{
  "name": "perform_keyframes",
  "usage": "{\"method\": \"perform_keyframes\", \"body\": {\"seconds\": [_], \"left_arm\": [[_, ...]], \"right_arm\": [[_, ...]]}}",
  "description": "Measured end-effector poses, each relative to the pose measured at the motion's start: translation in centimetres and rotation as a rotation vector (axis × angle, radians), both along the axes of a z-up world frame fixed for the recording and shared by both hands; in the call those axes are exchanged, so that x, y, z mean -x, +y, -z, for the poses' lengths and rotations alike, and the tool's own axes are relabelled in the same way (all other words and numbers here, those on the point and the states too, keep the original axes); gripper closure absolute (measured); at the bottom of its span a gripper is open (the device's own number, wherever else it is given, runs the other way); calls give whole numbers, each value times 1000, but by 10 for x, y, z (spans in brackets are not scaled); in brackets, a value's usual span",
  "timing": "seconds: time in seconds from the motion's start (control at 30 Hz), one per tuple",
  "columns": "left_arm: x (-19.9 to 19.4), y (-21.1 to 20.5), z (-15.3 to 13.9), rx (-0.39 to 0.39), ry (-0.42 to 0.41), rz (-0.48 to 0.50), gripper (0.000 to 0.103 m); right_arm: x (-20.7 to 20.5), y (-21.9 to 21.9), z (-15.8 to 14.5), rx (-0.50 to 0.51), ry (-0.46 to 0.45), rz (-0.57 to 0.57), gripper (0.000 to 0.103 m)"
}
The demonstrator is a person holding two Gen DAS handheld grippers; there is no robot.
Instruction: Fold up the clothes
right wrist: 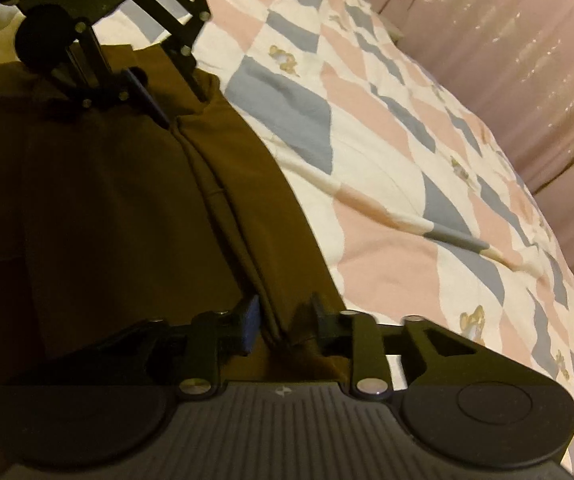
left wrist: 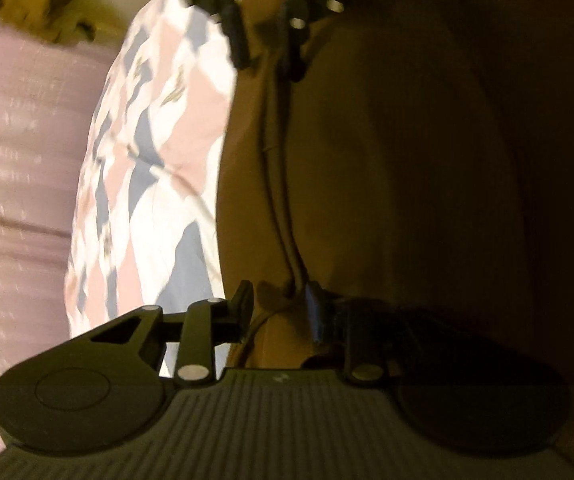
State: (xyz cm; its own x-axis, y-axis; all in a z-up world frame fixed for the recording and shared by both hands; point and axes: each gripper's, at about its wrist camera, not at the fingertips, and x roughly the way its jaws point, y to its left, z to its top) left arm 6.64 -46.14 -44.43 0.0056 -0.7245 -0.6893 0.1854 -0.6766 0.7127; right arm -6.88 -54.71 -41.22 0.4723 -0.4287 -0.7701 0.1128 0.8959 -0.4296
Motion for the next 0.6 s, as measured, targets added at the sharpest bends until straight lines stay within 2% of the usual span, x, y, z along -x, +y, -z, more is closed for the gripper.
{"method": "perform_keyframes", "body": {"seconds": [0.07,0.13,0.2,0.27,0.3,0.4,0.47,0.53,0.6], "left_arm": [[-1,0,5,9,-19,23,83],[-4,-4,5,9,-9,15,94],[-7,-9,1,9,13,-4,96],[-8,-9,-11,21,55,-35,97],[-9,-9,-18,28,77,-50,97],[-2,2,-30,22,111,-50,97],[6,10,-20,-17,102,-38,97],[10,15,-4,-5,60,-30,98],[11,13,-3,-5,73,-57,97]], "right_arm": [[0,4,2,15,10,-6,63],[0,7,5,29,25,-23,63],[-1,9,8,54,40,-44,67],[-2,9,9,75,51,-63,86],[-2,9,7,80,45,-64,102],[3,10,-3,110,4,-55,102],[8,11,-9,125,-13,-49,102],[11,14,-8,115,10,-49,102],[11,16,2,77,46,-54,102]]}}
